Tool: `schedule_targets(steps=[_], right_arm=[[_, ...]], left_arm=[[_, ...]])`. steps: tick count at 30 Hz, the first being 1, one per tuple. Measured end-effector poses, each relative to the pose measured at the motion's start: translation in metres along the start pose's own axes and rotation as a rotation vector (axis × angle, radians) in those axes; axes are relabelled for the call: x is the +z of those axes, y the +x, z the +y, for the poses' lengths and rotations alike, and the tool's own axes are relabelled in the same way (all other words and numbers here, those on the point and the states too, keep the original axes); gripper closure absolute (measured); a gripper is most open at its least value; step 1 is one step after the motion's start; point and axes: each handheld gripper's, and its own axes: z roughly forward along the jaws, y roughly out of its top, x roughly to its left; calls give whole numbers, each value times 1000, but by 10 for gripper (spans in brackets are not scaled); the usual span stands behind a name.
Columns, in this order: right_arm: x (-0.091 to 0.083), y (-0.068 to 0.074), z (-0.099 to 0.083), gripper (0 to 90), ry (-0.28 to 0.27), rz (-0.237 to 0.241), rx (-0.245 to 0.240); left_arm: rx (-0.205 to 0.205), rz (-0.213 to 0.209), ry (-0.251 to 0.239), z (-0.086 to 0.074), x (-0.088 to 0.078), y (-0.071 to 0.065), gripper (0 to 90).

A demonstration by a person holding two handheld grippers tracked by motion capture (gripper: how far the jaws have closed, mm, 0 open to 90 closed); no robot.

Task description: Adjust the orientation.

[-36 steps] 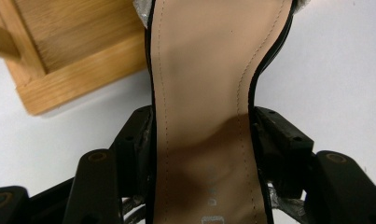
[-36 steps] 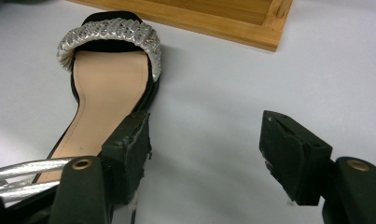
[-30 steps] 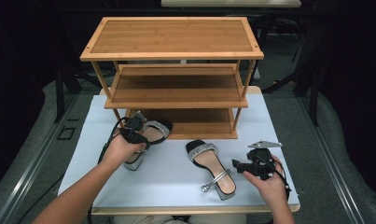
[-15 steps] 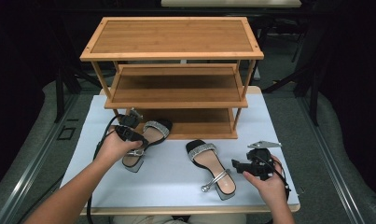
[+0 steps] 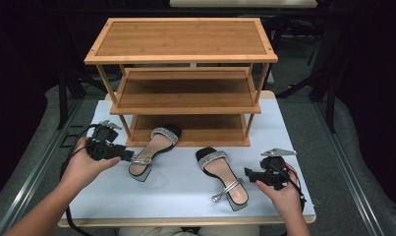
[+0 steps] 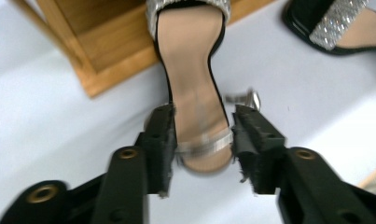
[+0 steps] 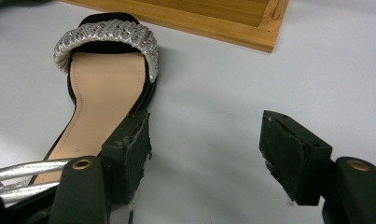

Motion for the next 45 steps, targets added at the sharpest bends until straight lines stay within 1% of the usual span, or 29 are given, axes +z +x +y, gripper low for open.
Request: schedule_targets(steps=[2,4,6,7,10,12,13,15,16,18,19,20,21,23,25,28,30,34,35,37,38,41,42,44,45], right_arm=[[1,1,0,331,-2,-7,2],[1,1,0,331,-2,-9,-2],[2,1,0,331,-5,-7,0],[1,1,0,331,4,-2,-3],[2,0,-1,331,1,-8,6],[2,-1,-1,331,7,-6,7],[2,-1,-1,331,6,-2,5],[3,-2,-1,331,6,2,4],[3,-1,-1,331,8,1,7],[3,-2,-1,331,7,0,3],[3,-2,-1,331,8,-1,4],[3,-2,-1,331,8,0,4],[3,-2,-2,331,6,0,5],[3,-2,-2,331,9,0,8],[4,-2,-2,330,12,0,12],[4,-2,-2,331,13,-3,8],[5,-2,-2,331,18,0,13],[6,-3,-3,331,19,-3,14],[6,-3,-3,331,18,1,12],[6,-3,-3,331,19,4,11],[7,-2,-3,331,15,-7,12],[8,-2,-3,331,13,-4,13],[7,-2,-3,331,18,-4,12],[8,-2,-3,331,19,-2,12],[8,-2,-3,331,24,-2,12]], left_arm=[[23,45,3,-11,-1,1,624],[22,71,-1,-22,0,2,646],[16,70,-17,-32,4,2,647],[10,65,-23,-36,7,2,647],[5,62,-43,-48,17,0,645],[-2,55,-42,-54,24,-1,641],[3,48,-47,-56,28,-2,639],[-1,49,-45,-60,34,-3,644],[-2,56,-29,-62,37,-3,667],[1,64,-20,-65,41,-5,677],[-2,67,-31,-66,43,-6,684],[5,61,-31,-67,43,-6,705],[-4,56,-35,-67,44,-7,737],[-1,55,-47,-69,45,-8,784],[-2,46,-43,-71,47,-10,822],[15,58,-27,-73,52,-12,863],[12,62,-27,-74,55,-13,882],[9,65,-36,-74,59,-15,895],[14,67,-32,-73,60,-15,896],[11,71,-27,-72,61,-16,899],[8,74,-29,-72,61,-17,900],[7,56,-32,-72,61,-19,900],[11,50,-25,-72,61,-20,900],[18,47,-25,-70,61,-22,900],[13,42,-31,-69,60,-24,900]])
